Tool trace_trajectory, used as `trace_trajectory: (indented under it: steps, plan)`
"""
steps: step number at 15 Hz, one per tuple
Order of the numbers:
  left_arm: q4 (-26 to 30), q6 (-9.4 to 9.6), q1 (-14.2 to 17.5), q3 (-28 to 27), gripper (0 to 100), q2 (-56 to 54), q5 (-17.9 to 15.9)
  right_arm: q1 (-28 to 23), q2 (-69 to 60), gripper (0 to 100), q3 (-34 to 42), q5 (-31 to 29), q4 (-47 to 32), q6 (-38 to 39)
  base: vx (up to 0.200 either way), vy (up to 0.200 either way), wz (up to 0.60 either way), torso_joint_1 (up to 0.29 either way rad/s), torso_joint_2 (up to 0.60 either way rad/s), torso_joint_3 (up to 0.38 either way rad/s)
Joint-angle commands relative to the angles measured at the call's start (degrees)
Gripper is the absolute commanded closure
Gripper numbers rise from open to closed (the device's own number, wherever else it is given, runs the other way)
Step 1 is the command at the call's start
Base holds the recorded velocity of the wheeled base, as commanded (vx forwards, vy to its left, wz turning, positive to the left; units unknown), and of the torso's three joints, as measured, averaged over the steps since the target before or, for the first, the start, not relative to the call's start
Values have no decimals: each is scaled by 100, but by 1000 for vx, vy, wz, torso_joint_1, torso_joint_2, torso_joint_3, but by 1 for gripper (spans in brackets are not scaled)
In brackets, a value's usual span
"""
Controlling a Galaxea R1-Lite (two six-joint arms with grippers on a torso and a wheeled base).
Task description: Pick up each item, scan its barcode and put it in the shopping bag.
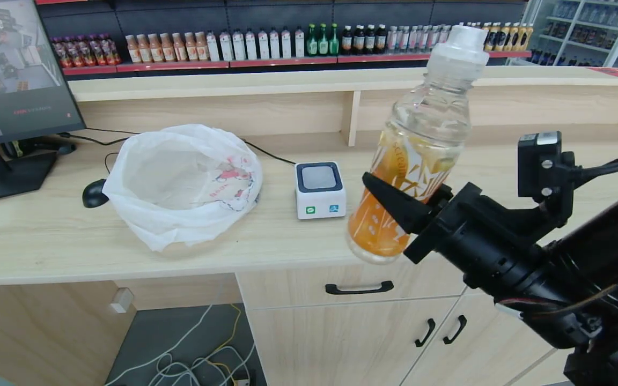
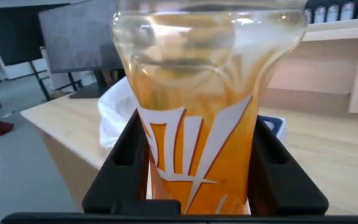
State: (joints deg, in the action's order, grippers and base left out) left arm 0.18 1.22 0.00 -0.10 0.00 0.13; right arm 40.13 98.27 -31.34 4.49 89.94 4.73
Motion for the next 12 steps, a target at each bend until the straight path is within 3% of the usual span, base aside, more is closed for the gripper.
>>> trace_trajectory:
  steps: [1,4,12]
  plan:
    - [-1,-8,0,1,0,0,4,-814,-89,100,-109,-9,6,81,0,0,0,0,0,0]
    - [-1,1,0,1,0,0,4,-1482,-176,100,-65,-9,6,125,0,0,0,0,0,0]
    - [-1,1,0,1,0,0,4,-1763,-449,100,454,-466,6,-42,0,0,0,0,0,0]
